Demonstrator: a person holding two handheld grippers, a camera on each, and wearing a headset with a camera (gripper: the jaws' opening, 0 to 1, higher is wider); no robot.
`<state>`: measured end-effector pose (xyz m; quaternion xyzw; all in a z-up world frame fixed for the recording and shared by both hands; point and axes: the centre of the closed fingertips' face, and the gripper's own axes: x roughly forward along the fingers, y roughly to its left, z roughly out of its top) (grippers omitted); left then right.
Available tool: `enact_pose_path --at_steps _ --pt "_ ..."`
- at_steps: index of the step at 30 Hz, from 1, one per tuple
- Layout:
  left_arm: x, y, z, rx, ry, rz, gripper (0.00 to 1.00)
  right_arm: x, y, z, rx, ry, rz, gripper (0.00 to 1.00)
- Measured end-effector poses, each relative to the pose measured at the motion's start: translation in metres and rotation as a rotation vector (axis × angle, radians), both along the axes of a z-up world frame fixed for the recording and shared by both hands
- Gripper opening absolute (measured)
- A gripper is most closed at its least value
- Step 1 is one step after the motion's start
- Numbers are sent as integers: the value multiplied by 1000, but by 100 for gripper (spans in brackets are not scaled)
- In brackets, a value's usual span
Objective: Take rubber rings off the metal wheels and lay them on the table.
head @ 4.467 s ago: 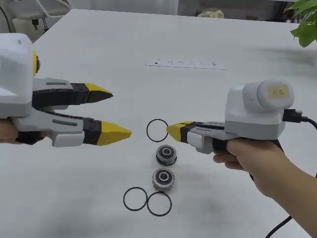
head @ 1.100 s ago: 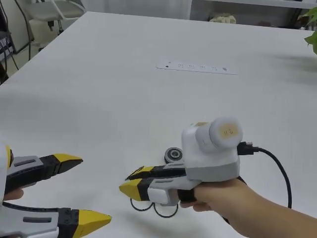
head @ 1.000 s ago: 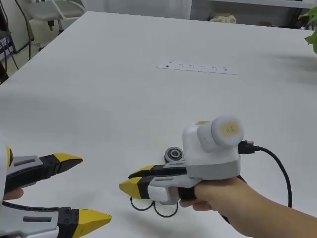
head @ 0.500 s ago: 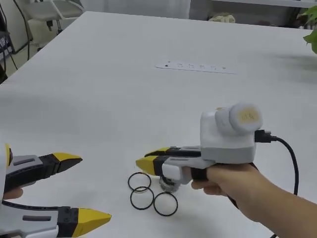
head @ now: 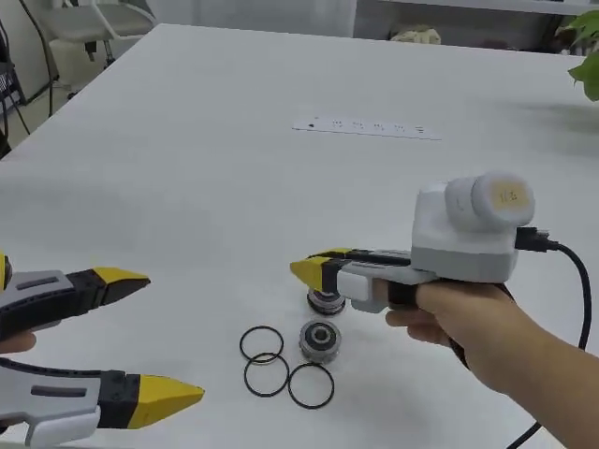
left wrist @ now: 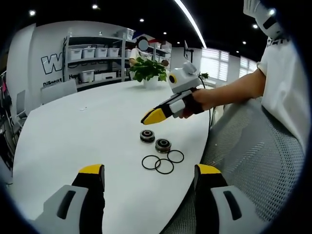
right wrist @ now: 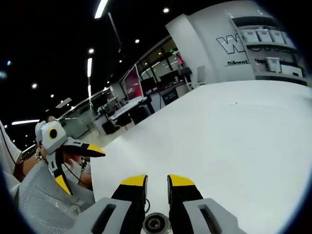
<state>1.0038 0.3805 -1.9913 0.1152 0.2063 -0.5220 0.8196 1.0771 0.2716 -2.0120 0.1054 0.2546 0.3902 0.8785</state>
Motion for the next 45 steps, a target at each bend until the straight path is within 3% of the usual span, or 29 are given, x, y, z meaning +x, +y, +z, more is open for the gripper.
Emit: enact_pose_path --at_steps 6,9,14,19,26,33,38,41,45 --pt "12 -1 21 10 -49 -20 74 8 -12 3 8 -7 -45 14" --pt "18 -7 35 2 -92 -48 75 11 -18 2 4 -6 -65 14" --pt "31 -15 49 15 -132 -86 73 14 -24 2 -3 -8 -84 14" --pt "39 -28 64 15 -164 -126 74 14 -27 -2 -33 -13 -86 14" --pt "49 -59 81 21 -206 -231 73 15 -33 -5 -55 -13 -93 14" --pt "67 -86 80 41 -206 -311 72 14 -37 -9 -64 0 -108 14" --pt "81 -105 78 23 -215 -323 68 14 -41 -15 -77 14 -119 14" --pt "96 -116 71 2 -254 -290 58 14 -44 -20 -87 22 -121 14" --pt "99 -126 60 -59 -231 -259 56 14 -46 -22 -96 28 -121 14"
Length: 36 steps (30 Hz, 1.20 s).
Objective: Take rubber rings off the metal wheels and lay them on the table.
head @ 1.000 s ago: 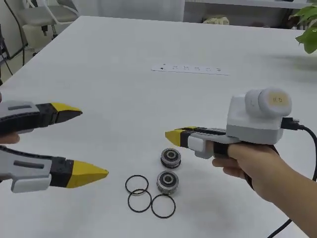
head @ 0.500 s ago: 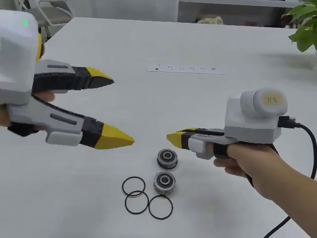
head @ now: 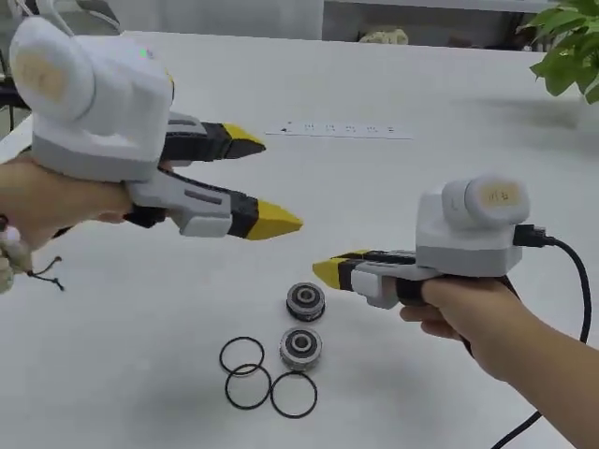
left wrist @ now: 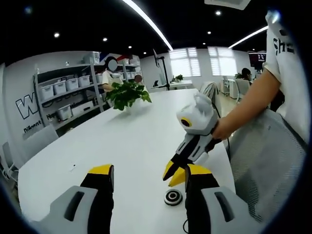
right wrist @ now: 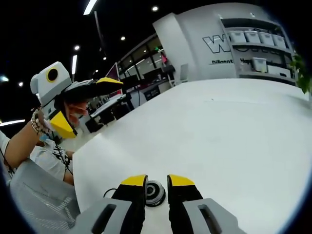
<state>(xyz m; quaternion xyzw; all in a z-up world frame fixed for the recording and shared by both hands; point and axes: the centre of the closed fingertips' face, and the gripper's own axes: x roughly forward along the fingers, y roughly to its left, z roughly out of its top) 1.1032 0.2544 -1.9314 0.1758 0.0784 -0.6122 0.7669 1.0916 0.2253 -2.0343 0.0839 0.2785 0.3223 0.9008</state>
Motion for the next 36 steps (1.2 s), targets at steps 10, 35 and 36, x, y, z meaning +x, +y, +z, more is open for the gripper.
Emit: enact_pose_path --at_steps 10,35,36 --pt "-2 -5 -64 -5 86 80 42 -2 -2 -13 -51 18 20 13" --pt "-26 -19 -122 117 179 30 25 -17 -1 -35 -196 34 147 17" --pt "-26 -20 -122 115 182 28 25 -17 -1 -35 -197 35 149 17"
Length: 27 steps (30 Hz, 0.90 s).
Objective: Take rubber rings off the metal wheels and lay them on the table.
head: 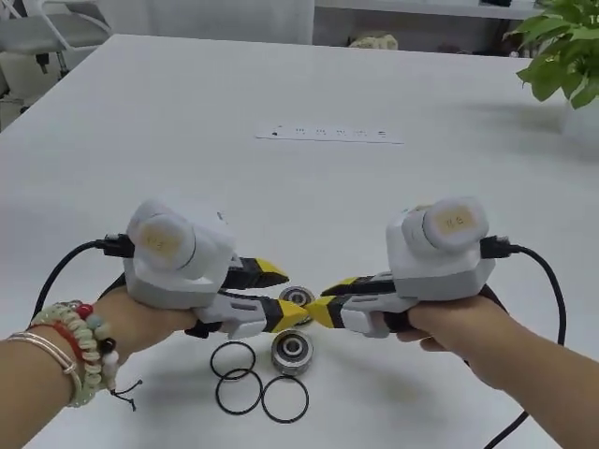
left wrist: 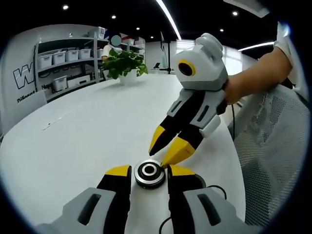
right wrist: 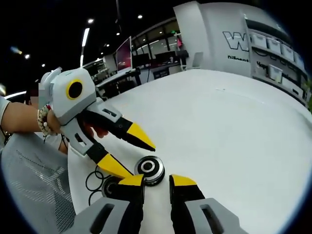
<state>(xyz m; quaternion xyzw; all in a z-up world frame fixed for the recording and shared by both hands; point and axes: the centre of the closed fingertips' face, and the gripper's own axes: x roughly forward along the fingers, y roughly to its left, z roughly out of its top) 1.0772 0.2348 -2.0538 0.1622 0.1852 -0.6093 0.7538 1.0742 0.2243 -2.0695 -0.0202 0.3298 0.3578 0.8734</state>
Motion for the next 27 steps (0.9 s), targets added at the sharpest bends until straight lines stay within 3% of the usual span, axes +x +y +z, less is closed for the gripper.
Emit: enact_pose_path --at_steps 9,15,19,22,24,25,27 --pt "4 -2 -3 1 8 17 17 -1 -6 -1 32 41 -4 17" --pt "1 -5 -5 17 -1 2 14 -4 -2 -1 26 24 28 14" --pt "3 -4 -5 16 -2 16 11 -11 4 -6 -4 35 75 20" --pt "2 -4 -6 19 -2 8 8 -10 5 -8 -42 7 85 18" --pt "3 -5 -7 17 4 10 8 -6 5 -9 -33 -6 42 18" --pt "4 -4 -8 18 10 12 8 -9 7 -12 -43 -4 58 19" --pt "5 -4 -8 17 12 8 8 -6 6 -12 -82 -57 72 20"
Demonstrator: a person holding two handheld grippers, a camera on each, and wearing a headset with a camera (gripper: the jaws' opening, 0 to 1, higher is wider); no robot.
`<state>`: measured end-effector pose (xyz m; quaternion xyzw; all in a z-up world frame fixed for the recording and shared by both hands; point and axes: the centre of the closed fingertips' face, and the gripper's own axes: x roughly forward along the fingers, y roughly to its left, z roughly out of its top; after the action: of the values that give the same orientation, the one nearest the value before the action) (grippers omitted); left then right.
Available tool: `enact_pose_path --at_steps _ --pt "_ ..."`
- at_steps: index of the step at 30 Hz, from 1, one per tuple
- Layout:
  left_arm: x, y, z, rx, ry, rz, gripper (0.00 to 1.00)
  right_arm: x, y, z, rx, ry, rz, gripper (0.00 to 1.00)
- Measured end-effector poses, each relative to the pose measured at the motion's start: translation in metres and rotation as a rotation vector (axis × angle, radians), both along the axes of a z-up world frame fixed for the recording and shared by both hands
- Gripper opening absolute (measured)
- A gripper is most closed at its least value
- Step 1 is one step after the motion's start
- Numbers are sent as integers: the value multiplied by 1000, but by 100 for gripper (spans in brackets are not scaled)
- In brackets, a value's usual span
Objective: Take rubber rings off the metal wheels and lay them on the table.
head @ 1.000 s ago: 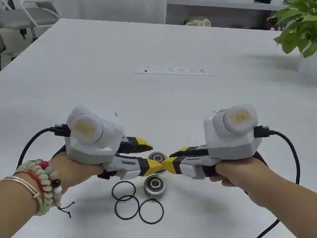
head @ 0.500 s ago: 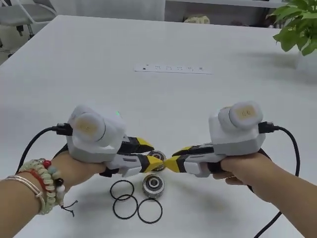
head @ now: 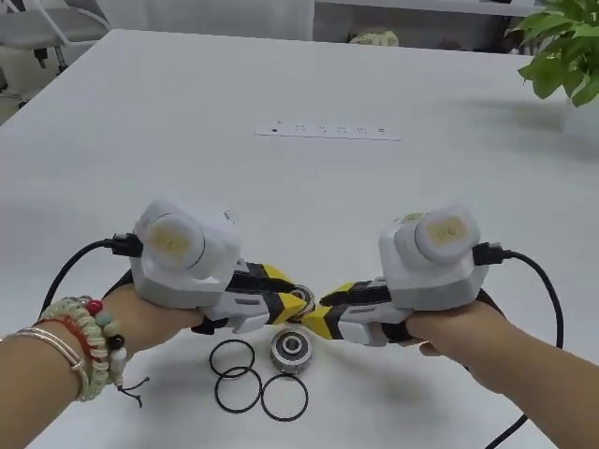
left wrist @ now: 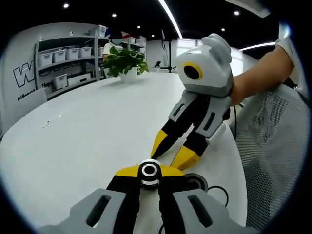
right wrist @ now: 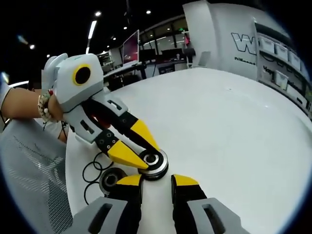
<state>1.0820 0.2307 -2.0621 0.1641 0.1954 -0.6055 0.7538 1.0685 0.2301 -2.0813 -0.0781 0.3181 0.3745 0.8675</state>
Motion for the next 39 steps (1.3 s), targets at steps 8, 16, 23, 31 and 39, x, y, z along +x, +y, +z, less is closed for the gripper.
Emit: enact_pose_path --at_steps 8,16,23,31,39 --pt "-2 0 0 -18 11 4 8 -2 4 -2 9 9 25 16" --pt "0 2 0 -50 57 36 8 -3 1 -1 -66 -49 80 4" --pt "-2 4 1 -53 60 37 7 0 -1 0 -72 -52 54 0" --pt "-4 5 1 -46 55 28 6 2 -7 0 33 46 -71 0" --pt "-5 5 2 -28 33 23 6 4 -10 1 106 96 -144 0"
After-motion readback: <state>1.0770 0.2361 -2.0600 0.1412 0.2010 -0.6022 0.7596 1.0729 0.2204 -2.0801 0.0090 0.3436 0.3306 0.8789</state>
